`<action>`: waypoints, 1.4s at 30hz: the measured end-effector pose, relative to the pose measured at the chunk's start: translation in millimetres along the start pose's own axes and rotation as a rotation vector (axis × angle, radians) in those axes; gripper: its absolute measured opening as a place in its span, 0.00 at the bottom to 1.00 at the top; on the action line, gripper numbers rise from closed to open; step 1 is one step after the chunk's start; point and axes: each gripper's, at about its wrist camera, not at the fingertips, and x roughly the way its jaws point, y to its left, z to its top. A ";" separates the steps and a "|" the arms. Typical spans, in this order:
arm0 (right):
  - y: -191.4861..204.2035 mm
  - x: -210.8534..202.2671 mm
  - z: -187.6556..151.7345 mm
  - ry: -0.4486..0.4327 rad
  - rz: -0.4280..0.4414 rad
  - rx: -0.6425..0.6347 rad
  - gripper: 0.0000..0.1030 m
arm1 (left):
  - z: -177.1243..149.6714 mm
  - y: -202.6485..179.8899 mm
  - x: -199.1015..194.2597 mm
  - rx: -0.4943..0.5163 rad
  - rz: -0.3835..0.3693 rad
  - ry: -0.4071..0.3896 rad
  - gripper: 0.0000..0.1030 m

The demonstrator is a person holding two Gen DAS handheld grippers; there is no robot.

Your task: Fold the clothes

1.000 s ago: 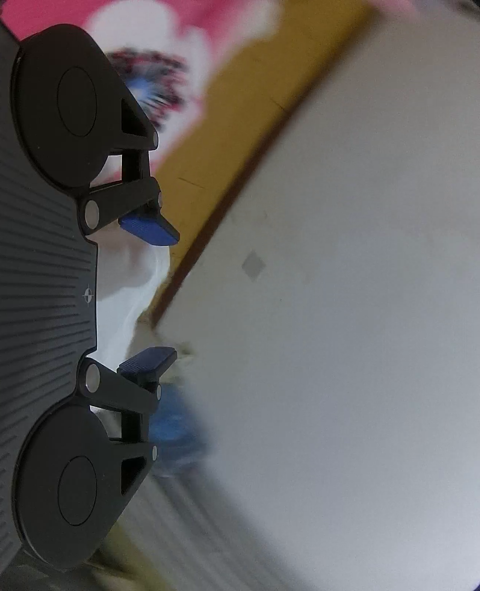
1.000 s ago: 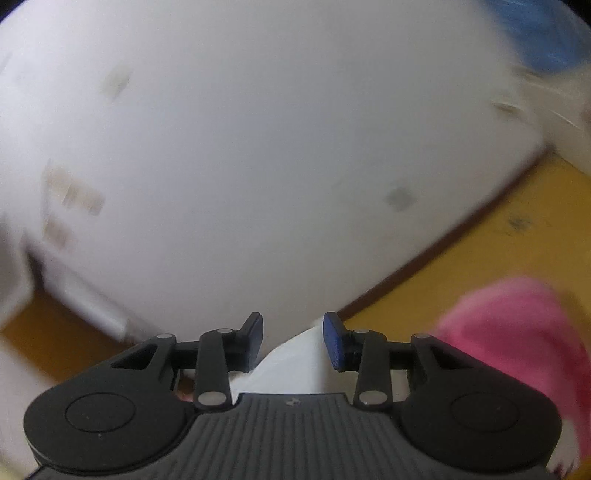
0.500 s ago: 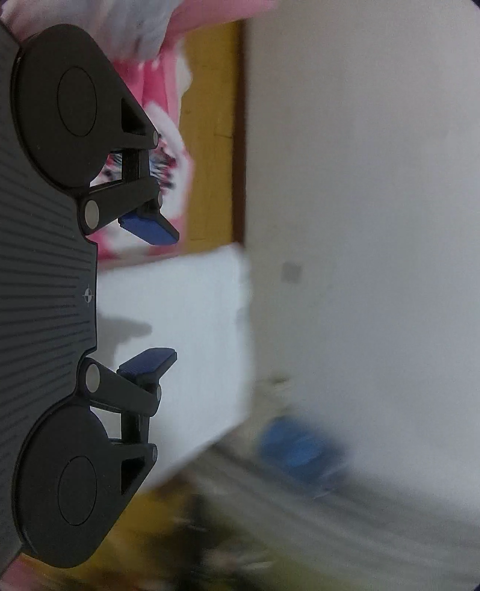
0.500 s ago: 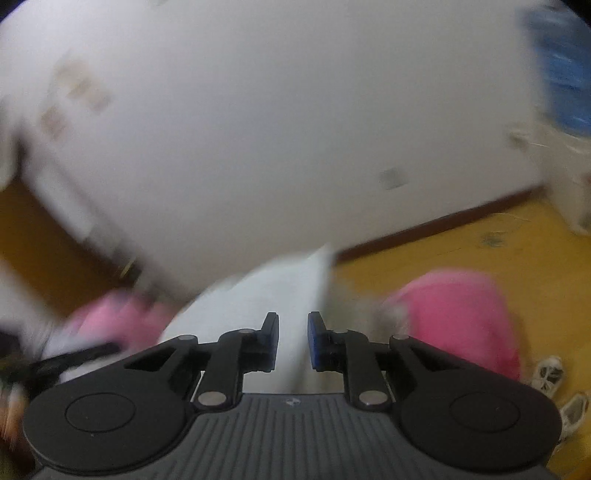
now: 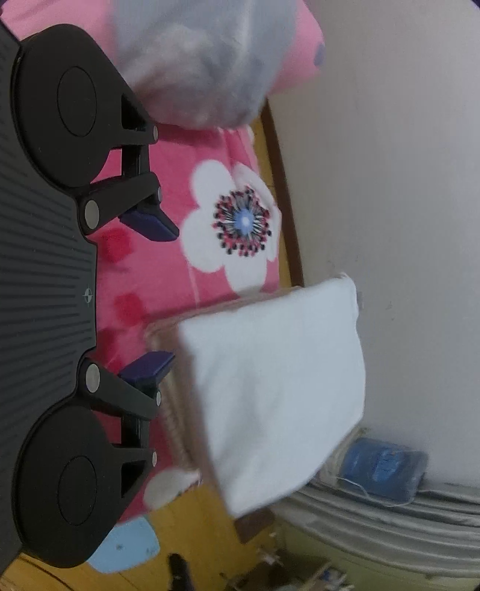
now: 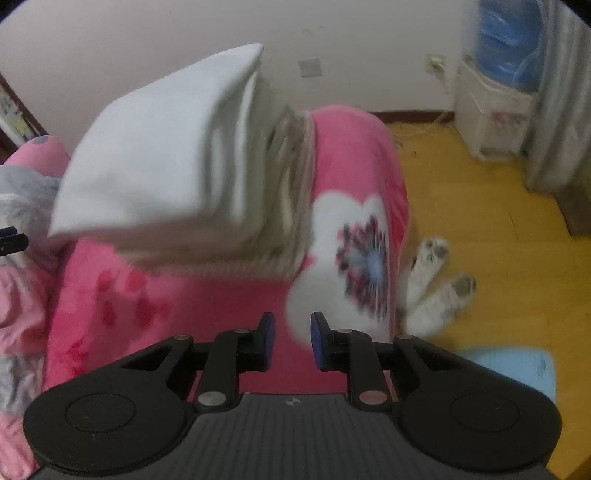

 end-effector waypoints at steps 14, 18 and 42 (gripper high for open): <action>159.0 -156.2 -113.3 -0.290 -0.052 -0.195 1.00 | -51.2 -50.4 -143.4 -0.142 0.184 -0.147 1.00; 164.2 -160.1 -129.6 -0.313 -0.172 -0.174 1.00 | -63.2 -66.4 -155.4 -0.125 0.252 -0.152 1.00; 170.5 -180.4 -143.8 -0.303 -0.410 -0.131 1.00 | -70.1 -85.4 -167.5 -0.182 0.197 -0.099 1.00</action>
